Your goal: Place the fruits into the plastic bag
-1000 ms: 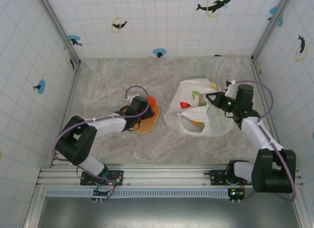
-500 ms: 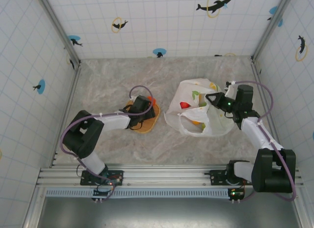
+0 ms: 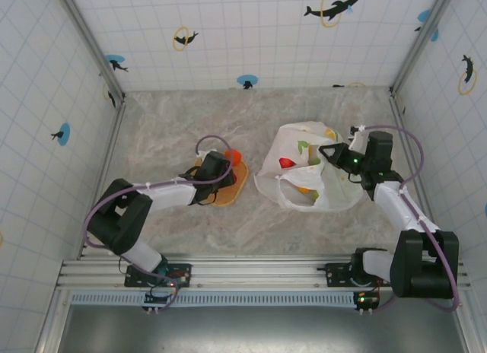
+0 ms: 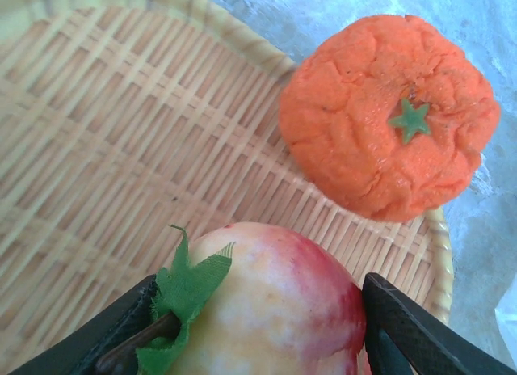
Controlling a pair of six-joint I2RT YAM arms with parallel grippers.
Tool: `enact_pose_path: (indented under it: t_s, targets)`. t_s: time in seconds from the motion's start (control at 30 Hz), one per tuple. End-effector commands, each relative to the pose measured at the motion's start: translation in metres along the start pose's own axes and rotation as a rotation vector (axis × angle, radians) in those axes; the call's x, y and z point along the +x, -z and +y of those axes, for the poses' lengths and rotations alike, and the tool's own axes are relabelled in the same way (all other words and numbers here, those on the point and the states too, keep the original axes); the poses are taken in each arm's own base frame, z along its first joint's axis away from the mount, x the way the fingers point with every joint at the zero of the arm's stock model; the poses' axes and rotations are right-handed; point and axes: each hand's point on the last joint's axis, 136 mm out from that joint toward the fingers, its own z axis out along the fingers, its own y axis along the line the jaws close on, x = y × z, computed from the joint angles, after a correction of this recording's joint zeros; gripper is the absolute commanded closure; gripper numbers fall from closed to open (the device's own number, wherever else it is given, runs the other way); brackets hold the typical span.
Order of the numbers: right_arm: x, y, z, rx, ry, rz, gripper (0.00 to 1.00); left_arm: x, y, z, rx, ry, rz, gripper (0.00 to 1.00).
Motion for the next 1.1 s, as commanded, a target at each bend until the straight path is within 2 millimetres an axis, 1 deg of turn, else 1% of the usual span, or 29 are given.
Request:
enact_pose_path:
  t_s: [0.0,0.07,0.17,0.3,0.4,0.47,0.57,0.67,0.7,0.73,0.87,0.93,1.07]
  targets:
    - [0.001,0.0,-0.002,-0.01,0.015,-0.003,1.0,-0.002,0.015,0.006,0.003,0.013,-0.04,0.4]
    - [0.001,-0.001,-0.002,-0.012,0.013,-0.003,1.0,-0.002,0.024,0.001,0.032,0.006,-0.051,0.4]
    - [-0.001,-0.001,-0.001,-0.014,0.013,-0.004,1.0,-0.004,0.04,-0.022,0.106,-0.031,-0.078,0.4]
    - [0.0,-0.002,-0.001,-0.014,0.011,-0.006,1.0,-0.011,0.063,-0.075,0.275,-0.062,-0.102,0.4]
    - [0.001,-0.002,-0.001,-0.015,0.009,-0.003,1.0,-0.014,0.07,-0.113,0.359,-0.101,-0.104,0.4]
    - [0.002,-0.002,0.0,-0.015,0.009,-0.001,1.0,-0.014,0.069,-0.136,0.398,-0.131,-0.097,0.4]
    - [0.002,-0.001,0.001,-0.016,0.01,-0.003,1.0,-0.006,0.061,-0.166,0.454,-0.165,-0.059,0.4]
    - [0.001,0.0,0.004,-0.02,0.013,-0.008,1.0,0.007,0.054,-0.195,0.51,-0.2,-0.024,0.4]
    - [0.0,0.0,0.006,-0.023,0.014,-0.012,1.0,0.016,0.049,-0.201,0.519,-0.214,-0.001,0.4]
    - [-0.002,0.0,0.008,-0.027,0.015,-0.014,1.0,0.017,0.048,-0.213,0.544,-0.218,0.005,0.4]
    - [-0.012,0.001,0.021,-0.05,0.029,-0.032,1.0,0.036,0.04,-0.239,0.603,-0.236,0.055,0.4]
    - [-0.016,0.001,0.028,-0.062,0.035,-0.037,1.0,0.042,0.037,-0.254,0.644,-0.244,0.076,0.39]
    - [-0.017,0.001,0.039,-0.085,0.042,-0.038,1.0,0.05,0.031,-0.278,0.701,-0.245,0.104,0.39]
